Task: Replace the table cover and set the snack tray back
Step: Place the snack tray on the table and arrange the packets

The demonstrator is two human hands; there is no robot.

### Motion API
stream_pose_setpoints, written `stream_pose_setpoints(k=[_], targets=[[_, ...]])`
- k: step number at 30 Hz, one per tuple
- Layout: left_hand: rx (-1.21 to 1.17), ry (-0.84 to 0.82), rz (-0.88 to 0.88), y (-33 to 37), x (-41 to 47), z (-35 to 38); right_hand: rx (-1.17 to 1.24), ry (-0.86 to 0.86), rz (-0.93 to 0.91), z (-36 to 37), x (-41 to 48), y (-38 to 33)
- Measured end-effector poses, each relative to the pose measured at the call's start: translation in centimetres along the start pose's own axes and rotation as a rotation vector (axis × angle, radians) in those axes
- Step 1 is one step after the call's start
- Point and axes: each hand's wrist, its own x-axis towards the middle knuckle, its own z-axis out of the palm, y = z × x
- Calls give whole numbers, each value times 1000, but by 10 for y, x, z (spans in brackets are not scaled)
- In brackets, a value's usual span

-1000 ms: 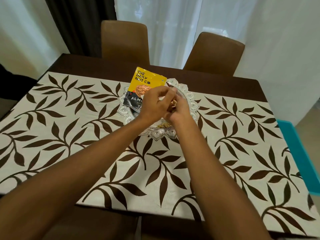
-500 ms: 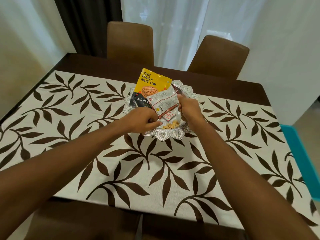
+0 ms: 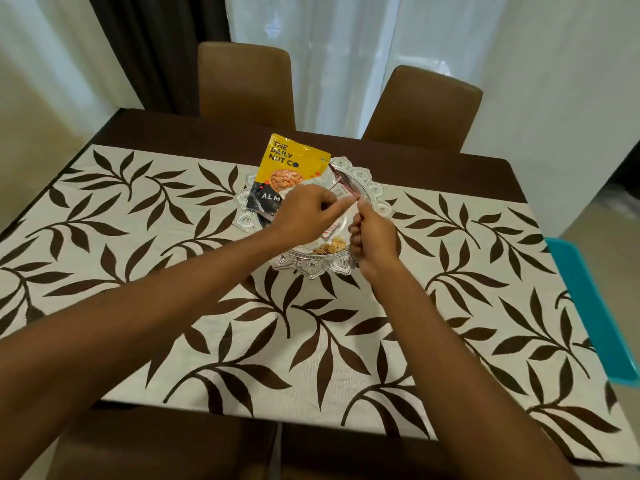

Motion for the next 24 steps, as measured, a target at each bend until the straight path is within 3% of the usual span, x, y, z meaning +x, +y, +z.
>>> stream_pose_setpoints(k=[3, 6, 11, 13, 15, 17, 19, 21, 24], targets=[[-84, 89, 13, 35, 7, 19, 361, -17, 243, -3, -15, 11], [-23, 49, 73, 57, 5, 39, 606, -110, 279, -9, -23, 14], [-20, 164, 175, 47, -3, 40, 637, -103, 292, -27, -13, 2], [-68, 105, 119, 32, -6, 31, 547, -79, 245, -36, -4, -1], [7, -63, 47, 11, -12, 28, 371, -44, 142, -40, 0, -1], [119, -275, -20, -5, -23, 29, 79, 26, -5, -40, 4, 0], [300, -412, 24, -15, -35, 33, -205, 69, -180, -36, 9, 2], [481, -437, 118, -17, -41, 36, -438, 76, -373, -31, 14, 3], [468, -372, 153, -14, -45, 37, -608, 67, -496, -24, 17, 5]])
